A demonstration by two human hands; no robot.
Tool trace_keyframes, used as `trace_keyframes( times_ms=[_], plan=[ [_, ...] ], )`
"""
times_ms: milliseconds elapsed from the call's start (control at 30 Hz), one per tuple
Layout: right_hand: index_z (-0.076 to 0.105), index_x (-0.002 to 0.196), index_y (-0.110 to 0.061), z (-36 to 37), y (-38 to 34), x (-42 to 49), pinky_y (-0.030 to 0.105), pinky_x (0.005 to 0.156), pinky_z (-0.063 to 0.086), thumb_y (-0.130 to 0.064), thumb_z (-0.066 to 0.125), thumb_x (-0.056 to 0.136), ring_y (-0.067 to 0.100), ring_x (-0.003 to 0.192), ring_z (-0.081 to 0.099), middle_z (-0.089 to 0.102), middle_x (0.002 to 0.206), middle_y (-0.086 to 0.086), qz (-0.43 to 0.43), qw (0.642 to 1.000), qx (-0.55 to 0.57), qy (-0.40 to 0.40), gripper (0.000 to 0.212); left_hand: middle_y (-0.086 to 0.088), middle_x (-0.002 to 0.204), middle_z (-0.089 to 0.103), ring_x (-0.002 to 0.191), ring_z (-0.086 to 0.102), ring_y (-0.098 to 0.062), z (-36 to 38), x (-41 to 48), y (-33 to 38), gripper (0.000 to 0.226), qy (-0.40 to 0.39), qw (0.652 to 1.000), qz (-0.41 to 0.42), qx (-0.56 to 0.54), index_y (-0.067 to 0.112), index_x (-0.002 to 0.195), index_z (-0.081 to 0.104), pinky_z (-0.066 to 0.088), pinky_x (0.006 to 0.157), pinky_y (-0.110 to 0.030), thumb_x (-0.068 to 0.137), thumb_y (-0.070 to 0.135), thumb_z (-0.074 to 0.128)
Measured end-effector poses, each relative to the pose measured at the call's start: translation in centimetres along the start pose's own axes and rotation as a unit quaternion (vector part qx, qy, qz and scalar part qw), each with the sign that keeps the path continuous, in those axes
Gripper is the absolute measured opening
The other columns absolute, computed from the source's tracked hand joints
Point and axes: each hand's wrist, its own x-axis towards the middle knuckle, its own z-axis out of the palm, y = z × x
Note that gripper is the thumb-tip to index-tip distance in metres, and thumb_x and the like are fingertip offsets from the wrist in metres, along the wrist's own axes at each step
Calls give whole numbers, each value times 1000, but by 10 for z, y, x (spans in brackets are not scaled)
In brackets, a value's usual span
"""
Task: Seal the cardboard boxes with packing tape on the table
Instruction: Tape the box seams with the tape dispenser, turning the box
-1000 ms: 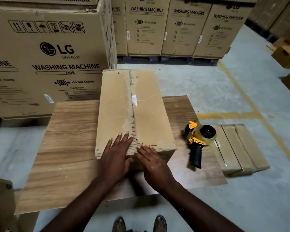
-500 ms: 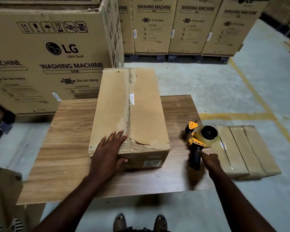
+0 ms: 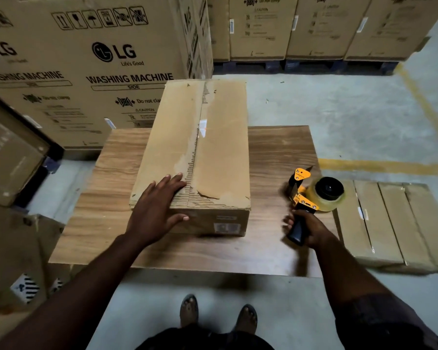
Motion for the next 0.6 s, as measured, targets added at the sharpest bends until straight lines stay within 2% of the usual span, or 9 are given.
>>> trace_keyframes(
  times_ms=[100,233,367,433,500,533,567,600],
  plan=[
    [35,66,-20,7,-3,-1,27,50,30,-18,53,76,14,44,36,36,55,-3,1,999,-2,52,20,12,164,25,153,19,-16,-1,0,0,90,-6,1000,-7,-10,32,150,35,21,123,-46,75,49,82],
    [34,61,-19,26,-15,-8,24,43,29,-22,43,96,15,37,34,35,45,-3,-39,990,-44,126,36,15,163,26,152,18,-13,-4,1,-1,90,-11,999,-8,-35,34,149,36,18,123,-43,74,57,80],
    [33,60,-19,69,-32,-32,15,38,27,-18,41,99,12,31,31,32,37,-4,-94,984,-12,151,40,21,157,35,148,22,-3,-16,3,-3,72,-24,986,-38,-158,37,141,48,15,120,-33,78,70,62],
    [36,60,-19,92,-37,-50,13,37,28,-18,45,98,11,29,33,34,38,-5,-119,983,10,140,39,17,145,53,139,41,-1,-25,6,4,48,3,956,-84,-281,33,129,61,28,119,-33,87,56,66],
    [43,62,-17,118,-36,-74,15,38,30,-17,52,95,11,32,35,38,43,-3,-164,979,4,122,34,13,123,69,117,61,-1,-33,10,14,21,62,919,-145,-361,27,115,70,47,108,-36,93,30,70],
    [48,64,-15,131,-33,-85,18,39,32,-15,56,93,12,35,38,42,46,-1,-205,971,-14,120,30,9,115,73,110,66,-6,-37,14,22,15,79,899,-173,-394,24,109,72,52,102,-39,95,22,68],
    [51,67,-13,142,-30,-96,21,41,34,-12,59,92,15,39,41,45,51,2,-260,957,-47,123,26,4,111,75,106,69,-13,-42,18,31,12,80,869,-198,-447,22,106,72,54,98,-42,97,19,66],
    [54,68,-11,154,-27,-106,24,43,37,-8,60,90,18,43,44,48,55,5,-320,935,-88,124,23,-2,111,75,105,69,-19,-49,22,41,12,69,823,-221,-518,19,106,71,54,94,-42,99,18,62]
  ],
)
